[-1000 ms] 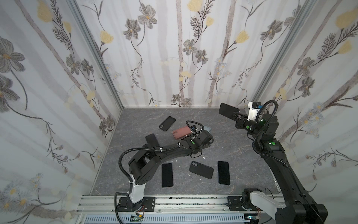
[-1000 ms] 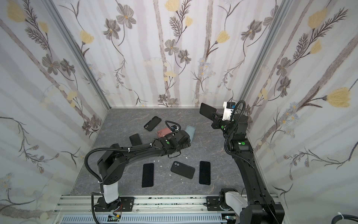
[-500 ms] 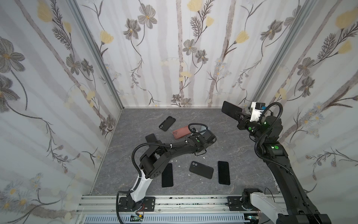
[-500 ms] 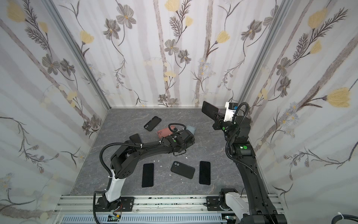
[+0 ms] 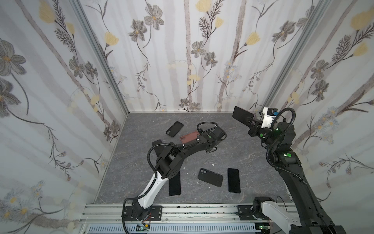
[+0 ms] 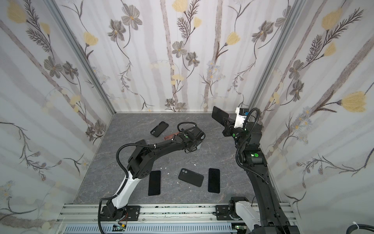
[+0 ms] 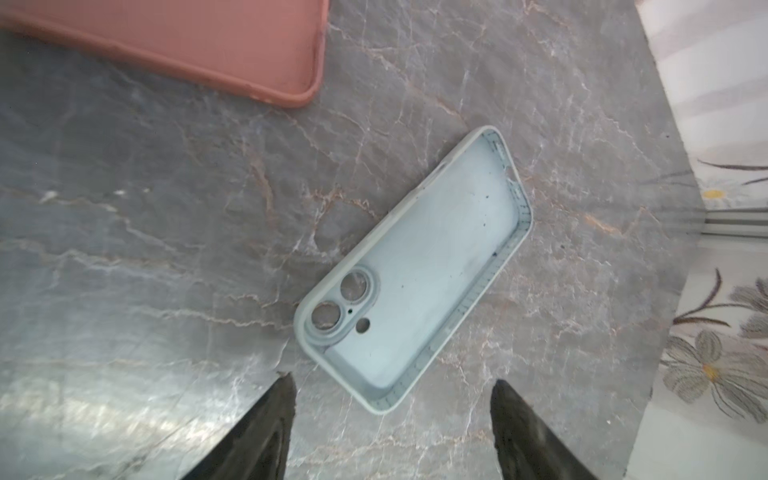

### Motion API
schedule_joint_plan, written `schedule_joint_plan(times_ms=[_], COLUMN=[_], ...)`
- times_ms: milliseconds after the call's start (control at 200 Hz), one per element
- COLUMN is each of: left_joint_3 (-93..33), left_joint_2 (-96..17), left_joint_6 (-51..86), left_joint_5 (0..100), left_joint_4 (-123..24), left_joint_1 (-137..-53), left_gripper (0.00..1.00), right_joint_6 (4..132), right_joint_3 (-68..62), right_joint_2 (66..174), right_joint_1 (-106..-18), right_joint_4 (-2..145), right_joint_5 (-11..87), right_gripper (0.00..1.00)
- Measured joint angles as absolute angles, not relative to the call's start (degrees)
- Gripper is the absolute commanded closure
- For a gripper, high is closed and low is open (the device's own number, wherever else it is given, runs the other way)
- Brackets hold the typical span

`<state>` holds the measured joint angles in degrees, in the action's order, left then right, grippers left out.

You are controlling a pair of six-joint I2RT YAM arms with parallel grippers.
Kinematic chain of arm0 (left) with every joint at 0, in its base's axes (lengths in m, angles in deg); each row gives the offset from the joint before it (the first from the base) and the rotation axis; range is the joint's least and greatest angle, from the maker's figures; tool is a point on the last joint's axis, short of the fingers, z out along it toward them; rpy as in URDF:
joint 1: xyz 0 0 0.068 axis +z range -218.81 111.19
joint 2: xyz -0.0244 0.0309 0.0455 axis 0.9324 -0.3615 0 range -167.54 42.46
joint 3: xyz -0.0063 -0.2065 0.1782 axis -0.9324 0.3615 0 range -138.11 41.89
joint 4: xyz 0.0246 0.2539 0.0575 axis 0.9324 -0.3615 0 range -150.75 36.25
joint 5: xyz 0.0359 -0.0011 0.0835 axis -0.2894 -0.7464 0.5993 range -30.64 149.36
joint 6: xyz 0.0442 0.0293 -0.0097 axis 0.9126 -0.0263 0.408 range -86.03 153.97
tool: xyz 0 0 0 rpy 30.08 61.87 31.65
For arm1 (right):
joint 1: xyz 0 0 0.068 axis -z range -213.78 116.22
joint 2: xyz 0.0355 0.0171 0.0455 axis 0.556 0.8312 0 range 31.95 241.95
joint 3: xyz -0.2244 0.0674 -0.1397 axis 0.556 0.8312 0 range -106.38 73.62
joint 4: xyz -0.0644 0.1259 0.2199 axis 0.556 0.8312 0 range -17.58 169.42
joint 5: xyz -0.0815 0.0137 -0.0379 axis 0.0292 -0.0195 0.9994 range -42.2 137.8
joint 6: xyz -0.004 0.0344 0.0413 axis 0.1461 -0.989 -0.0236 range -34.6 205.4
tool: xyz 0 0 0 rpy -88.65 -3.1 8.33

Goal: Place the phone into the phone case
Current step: 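Move the left gripper over the pale blue case while the right holds the phone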

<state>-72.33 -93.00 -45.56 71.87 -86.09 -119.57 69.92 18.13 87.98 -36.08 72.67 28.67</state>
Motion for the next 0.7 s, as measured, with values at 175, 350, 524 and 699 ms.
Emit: schedule_joint_plan(times_ms=[175,350,524,699], left_joint_3=[-84.5,-81.9,-81.6,-81.6], left_joint_2=[-100.3,-99.7,-99.6,-99.6], left_joint_6=[-45.6,-45.7,-45.8,-44.3], left_joint_5=[71.4,70.9,70.4,70.3], left_joint_4=[-97.5,-98.9,-98.9,-99.0], left_joint_1=[-119.1,-119.3,-119.1,-119.0], left_gripper=[0.33,0.35,0.47,0.64], right_joint_6=[70.1,70.1,70.1,70.5], right_joint_3=[18.8,19.2,19.6,19.9], right_joint_2=[87.9,87.9,87.9,87.9], right_joint_1=[-36.2,-36.3,-36.3,-36.3], right_joint_4=[72.6,72.6,72.4,72.2], right_joint_5=[28.7,28.7,28.7,28.9], right_gripper=[1.00,1.00,1.00,1.00])
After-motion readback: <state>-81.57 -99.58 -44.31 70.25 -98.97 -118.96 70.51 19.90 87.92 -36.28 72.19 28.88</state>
